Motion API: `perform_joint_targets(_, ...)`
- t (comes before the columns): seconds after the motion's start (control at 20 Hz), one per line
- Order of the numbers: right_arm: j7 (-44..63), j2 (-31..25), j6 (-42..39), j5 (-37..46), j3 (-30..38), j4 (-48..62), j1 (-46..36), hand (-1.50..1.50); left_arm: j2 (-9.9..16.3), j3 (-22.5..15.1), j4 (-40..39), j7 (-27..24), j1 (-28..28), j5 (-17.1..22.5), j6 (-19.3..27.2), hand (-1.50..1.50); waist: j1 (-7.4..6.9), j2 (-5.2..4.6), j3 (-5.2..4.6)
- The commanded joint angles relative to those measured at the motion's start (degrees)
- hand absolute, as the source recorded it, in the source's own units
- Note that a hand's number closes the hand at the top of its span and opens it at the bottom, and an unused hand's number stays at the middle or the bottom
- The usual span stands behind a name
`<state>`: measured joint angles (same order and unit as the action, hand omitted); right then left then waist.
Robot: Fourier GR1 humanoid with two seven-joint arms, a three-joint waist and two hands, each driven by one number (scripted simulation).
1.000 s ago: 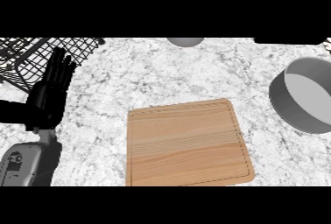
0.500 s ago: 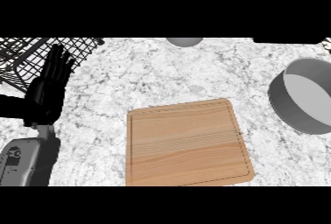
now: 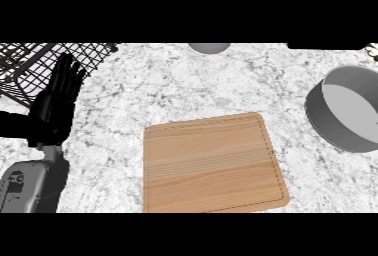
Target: Pick the lemon from the cutting board and place it in the pot
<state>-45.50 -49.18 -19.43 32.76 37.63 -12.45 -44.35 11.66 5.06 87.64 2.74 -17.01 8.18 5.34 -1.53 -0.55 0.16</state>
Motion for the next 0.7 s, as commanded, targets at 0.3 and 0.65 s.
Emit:
perform_joint_targets(0.3,0.0,-7.6,-9.5,-9.5,8.9,4.5,2.6,-1.5,0.5,1.9,-2.0,-1.0,-1.8,1.7,-1.3,0.0,-0.25,-0.78,0.28)
perform_joint_targets(0.65,0.6,-9.6,-11.5,-12.7,11.7,4.8,6.5,-1.5,-1.9,-1.5,2.6,-0.2,1.5,-0.7,0.6,0.0,-1.08,-0.76,0.52)
